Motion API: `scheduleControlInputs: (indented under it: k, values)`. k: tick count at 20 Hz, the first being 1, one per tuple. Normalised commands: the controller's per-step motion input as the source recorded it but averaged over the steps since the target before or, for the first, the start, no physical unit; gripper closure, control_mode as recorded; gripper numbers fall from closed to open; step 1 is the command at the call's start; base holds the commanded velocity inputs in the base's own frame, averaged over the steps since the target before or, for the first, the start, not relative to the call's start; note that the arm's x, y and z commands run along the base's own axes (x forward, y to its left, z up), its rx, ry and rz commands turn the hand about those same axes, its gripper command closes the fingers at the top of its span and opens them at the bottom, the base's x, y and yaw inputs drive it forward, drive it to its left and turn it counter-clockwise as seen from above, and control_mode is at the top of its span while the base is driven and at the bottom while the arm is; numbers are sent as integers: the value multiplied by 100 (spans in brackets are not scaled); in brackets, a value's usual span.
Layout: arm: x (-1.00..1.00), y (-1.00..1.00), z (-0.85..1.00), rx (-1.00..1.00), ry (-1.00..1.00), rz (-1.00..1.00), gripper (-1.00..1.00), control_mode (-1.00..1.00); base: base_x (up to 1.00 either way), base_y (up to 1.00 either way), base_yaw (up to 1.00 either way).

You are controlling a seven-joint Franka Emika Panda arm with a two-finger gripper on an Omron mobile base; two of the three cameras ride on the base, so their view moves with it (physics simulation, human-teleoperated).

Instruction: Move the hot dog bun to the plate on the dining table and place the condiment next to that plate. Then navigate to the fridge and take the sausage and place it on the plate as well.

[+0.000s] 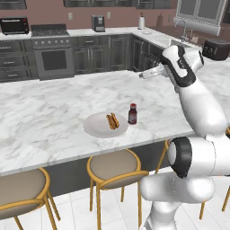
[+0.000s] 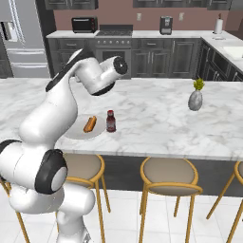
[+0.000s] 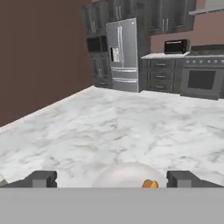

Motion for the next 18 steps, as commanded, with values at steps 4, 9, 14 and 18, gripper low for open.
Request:
scheduleControlInputs:
  k: [4, 9, 14, 18]
  values:
    - [-100, 43, -1, 0, 31, -46, -100, -100, 0, 0, 0]
    - [-75, 35, 0, -5, 33, -37, -100, -100, 0, 0, 0]
    - [-41, 0, -9, -6, 33, -23, -100, -100, 0, 0, 0]
    - [-18, -6, -27, -7, 30, -14, -100, -100, 0, 0, 0]
